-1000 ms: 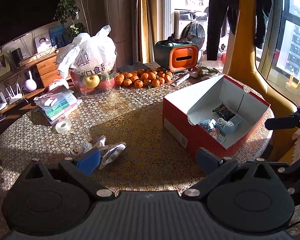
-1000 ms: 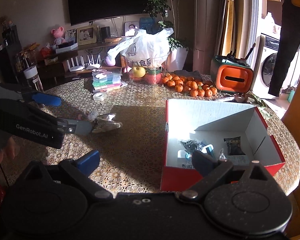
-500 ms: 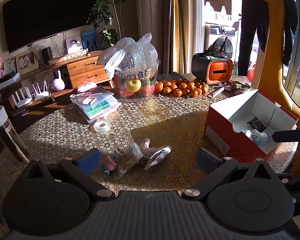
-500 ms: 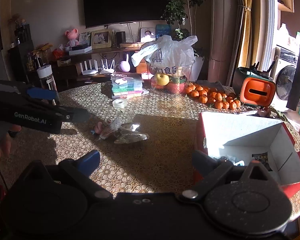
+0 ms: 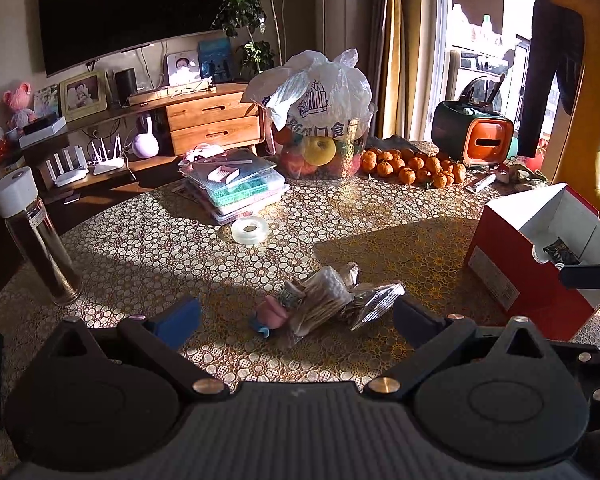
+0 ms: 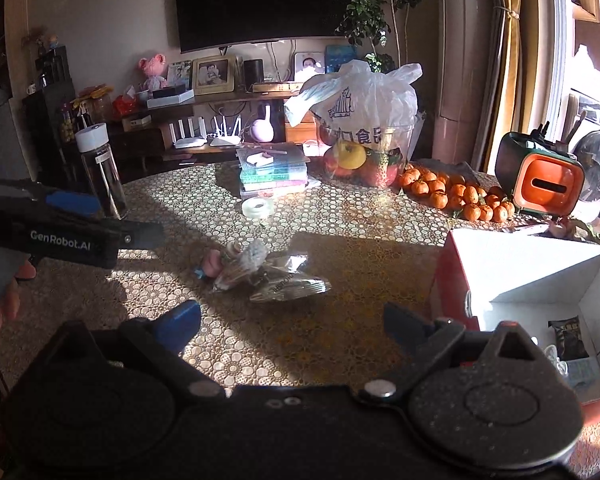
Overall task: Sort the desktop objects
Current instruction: 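Grasp the pink-and-blue toy with the left gripper while the right grasps the silver foil bag, then lift and carry the toy and foil bag with both grippers to the red box, then lower the foil bag and toy into the red box and open both grippers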
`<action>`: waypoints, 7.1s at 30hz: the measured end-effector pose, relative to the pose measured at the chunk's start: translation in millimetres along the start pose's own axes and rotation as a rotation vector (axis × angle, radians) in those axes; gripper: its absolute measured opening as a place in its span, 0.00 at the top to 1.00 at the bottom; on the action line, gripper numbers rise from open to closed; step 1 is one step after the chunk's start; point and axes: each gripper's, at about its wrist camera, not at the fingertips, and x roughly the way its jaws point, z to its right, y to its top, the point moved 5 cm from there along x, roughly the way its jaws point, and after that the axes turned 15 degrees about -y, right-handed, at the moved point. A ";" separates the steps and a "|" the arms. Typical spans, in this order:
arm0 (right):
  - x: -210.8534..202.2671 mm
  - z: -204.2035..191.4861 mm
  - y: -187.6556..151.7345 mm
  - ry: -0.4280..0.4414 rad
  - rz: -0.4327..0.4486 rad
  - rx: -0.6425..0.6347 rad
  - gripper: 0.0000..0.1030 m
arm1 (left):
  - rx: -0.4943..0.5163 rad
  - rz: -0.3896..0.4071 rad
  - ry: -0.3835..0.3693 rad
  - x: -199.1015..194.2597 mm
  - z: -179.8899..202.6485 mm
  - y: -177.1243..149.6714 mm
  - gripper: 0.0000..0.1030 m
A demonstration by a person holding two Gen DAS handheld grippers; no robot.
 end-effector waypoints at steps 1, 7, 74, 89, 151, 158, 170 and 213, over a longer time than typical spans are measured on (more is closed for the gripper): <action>3.9 -2.1 0.0 0.004 -0.003 -0.004 0.05 | -0.005 -0.004 0.002 4.4 -2.6 -0.9 0.00; 27.8 -11.9 1.3 0.014 -0.016 -0.022 0.06 | -0.018 -0.019 0.003 24.6 -22.2 -8.2 0.00; 206.1 -58.8 -7.3 0.069 -0.110 -0.107 0.35 | -0.189 -0.082 -0.169 166.1 -100.0 -30.8 0.34; 196.3 -52.7 -7.2 0.054 -0.106 -0.096 0.45 | -0.193 -0.078 -0.169 165.4 -95.1 -28.8 0.69; -44.3 67.5 -43.6 -0.039 -0.022 0.032 0.45 | -0.058 -0.074 -0.236 -16.2 123.2 -34.7 0.69; -54.7 101.0 -46.5 -0.084 -0.012 0.059 0.45 | -0.029 -0.078 -0.283 -8.0 159.1 -22.4 0.69; -55.6 157.2 -44.2 -0.152 -0.008 0.078 0.45 | 0.041 -0.090 -0.349 23.3 218.9 3.1 0.69; 60.3 259.6 -46.7 -0.252 -0.179 0.088 0.45 | 0.181 -0.287 -0.320 198.1 283.0 64.2 0.69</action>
